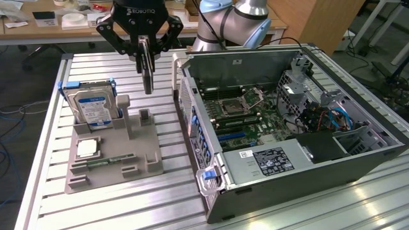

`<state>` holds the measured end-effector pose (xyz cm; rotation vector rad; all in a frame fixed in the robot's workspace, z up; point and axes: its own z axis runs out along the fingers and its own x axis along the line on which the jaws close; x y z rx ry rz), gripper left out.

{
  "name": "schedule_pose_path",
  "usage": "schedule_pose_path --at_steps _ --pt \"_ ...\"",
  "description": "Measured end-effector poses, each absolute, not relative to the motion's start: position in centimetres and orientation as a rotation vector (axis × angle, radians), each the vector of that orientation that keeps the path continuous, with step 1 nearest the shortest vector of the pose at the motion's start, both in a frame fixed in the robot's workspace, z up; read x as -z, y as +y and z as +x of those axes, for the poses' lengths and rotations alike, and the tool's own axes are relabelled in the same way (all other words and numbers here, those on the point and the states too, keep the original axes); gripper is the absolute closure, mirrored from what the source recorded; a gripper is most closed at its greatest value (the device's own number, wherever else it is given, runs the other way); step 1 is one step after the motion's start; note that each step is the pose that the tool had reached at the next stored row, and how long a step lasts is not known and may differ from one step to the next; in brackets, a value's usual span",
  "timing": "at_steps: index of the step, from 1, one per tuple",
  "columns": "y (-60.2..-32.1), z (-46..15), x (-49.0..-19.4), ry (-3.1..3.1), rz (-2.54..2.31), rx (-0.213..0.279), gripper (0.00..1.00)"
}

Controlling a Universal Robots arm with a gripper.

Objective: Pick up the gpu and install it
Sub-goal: 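Pick up the gpu and move the gpu toward the slot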

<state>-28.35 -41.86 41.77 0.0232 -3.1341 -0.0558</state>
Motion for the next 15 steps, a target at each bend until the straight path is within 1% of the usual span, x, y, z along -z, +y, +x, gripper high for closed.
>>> schedule_pose_path --at_steps 15 --pt "-41.9 -26.9 -41.8 -3.134 0.023 0.056 0.72"
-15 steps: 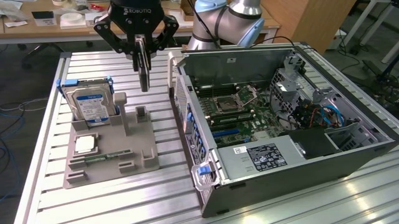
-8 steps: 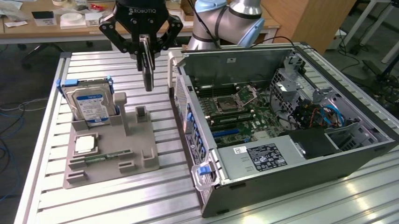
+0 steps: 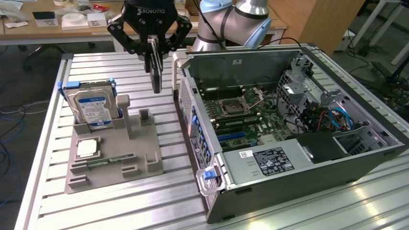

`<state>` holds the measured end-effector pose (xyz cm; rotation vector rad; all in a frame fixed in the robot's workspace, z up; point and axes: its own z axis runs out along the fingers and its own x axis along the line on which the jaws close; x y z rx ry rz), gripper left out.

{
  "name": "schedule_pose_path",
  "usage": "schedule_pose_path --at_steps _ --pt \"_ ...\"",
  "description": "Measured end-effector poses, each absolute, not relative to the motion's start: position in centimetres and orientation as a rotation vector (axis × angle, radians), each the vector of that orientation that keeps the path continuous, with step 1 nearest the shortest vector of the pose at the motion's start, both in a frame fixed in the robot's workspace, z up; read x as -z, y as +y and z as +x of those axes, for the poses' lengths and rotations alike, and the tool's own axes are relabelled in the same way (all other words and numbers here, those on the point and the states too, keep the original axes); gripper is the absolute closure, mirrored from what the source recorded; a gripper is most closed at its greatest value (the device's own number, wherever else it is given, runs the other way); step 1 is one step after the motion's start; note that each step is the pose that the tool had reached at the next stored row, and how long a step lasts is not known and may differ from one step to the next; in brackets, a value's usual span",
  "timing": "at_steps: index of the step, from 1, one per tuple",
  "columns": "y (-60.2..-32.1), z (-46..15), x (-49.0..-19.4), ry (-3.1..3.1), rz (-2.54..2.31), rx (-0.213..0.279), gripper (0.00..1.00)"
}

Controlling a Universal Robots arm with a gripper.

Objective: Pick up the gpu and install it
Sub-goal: 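Pick up the gpu and move the gpu toward the slot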

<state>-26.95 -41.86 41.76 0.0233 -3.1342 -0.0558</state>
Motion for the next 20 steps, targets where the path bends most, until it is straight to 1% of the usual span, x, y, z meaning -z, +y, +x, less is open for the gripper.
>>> schedule_pose_path --at_steps 17,18,20 --pt "-41.9 -24.7 -41.7 -3.134 0.023 0.056 0.72" --pt "-41.9 -24.5 -41.7 -3.134 0.023 0.053 0.72" --pt "-41.9 -24.3 -41.7 -3.134 0.023 0.032 0.72"
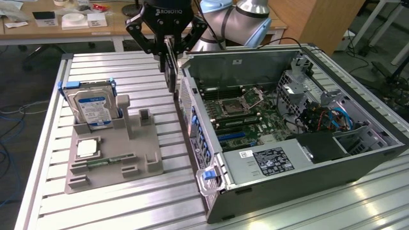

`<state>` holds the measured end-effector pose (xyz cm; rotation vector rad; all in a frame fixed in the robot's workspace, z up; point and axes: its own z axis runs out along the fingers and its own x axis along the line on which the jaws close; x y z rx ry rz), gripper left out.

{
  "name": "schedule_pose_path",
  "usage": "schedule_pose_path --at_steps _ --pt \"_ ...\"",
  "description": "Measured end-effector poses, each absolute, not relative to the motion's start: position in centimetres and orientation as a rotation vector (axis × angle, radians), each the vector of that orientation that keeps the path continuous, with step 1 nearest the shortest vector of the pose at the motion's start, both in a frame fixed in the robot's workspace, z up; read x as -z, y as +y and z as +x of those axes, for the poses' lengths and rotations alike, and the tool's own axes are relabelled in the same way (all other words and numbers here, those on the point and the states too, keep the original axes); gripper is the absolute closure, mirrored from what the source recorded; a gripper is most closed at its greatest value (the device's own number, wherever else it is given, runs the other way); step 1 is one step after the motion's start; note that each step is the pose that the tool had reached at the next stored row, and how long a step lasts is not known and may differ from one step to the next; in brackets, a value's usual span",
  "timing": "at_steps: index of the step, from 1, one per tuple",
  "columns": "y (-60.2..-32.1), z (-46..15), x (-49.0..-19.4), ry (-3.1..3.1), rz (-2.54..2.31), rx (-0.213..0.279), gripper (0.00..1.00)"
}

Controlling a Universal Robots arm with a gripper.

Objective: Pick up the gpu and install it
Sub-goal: 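Pick up the gpu and move the gpu toward the slot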

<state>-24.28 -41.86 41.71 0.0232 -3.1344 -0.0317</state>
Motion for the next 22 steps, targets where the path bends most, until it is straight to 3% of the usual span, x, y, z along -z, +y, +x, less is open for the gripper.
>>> schedule_pose_path --at_steps 3,22 --pt "-41.9 -24.0 -41.7 -3.134 0.023 0.007 0.72" --pt "-41.9 -22.1 -41.6 -3.135 -0.001 0.006 0.72"
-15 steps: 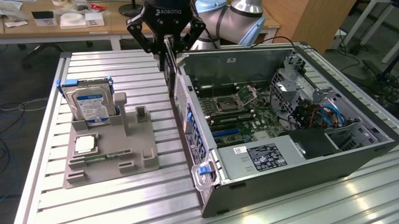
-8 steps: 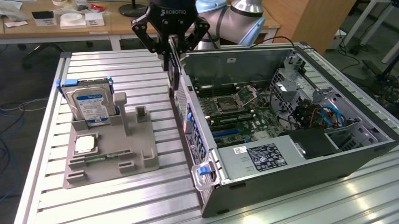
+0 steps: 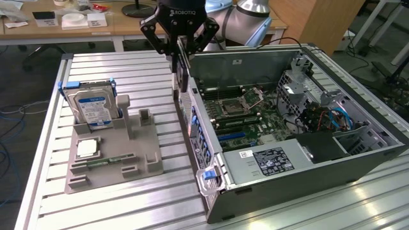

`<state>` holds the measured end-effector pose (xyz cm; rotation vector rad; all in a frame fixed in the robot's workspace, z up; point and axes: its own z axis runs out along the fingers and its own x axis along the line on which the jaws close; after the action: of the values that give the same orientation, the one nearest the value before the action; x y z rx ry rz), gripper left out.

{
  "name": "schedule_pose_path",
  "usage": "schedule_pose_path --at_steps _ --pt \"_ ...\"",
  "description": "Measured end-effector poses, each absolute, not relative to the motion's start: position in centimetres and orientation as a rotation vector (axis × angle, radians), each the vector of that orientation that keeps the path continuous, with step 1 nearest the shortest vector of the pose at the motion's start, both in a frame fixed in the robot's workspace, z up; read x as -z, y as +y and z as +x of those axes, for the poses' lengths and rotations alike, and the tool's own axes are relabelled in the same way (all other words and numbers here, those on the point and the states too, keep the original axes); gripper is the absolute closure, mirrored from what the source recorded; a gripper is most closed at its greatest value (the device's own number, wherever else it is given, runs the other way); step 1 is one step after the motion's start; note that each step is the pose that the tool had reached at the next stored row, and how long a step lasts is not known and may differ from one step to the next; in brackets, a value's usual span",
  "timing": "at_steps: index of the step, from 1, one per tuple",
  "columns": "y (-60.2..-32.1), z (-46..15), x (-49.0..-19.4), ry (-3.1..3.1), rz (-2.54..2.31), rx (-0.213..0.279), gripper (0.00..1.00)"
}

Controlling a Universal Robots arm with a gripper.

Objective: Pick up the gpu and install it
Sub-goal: 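Pick up the gpu and move the gpu toward the slot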

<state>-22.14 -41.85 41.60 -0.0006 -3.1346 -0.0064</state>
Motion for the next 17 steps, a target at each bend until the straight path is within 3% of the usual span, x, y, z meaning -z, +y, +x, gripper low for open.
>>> schedule_pose_path --at_steps 17 --pt "-41.9 -20.6 -41.6 -3.135 -0.013 0.006 0.72"
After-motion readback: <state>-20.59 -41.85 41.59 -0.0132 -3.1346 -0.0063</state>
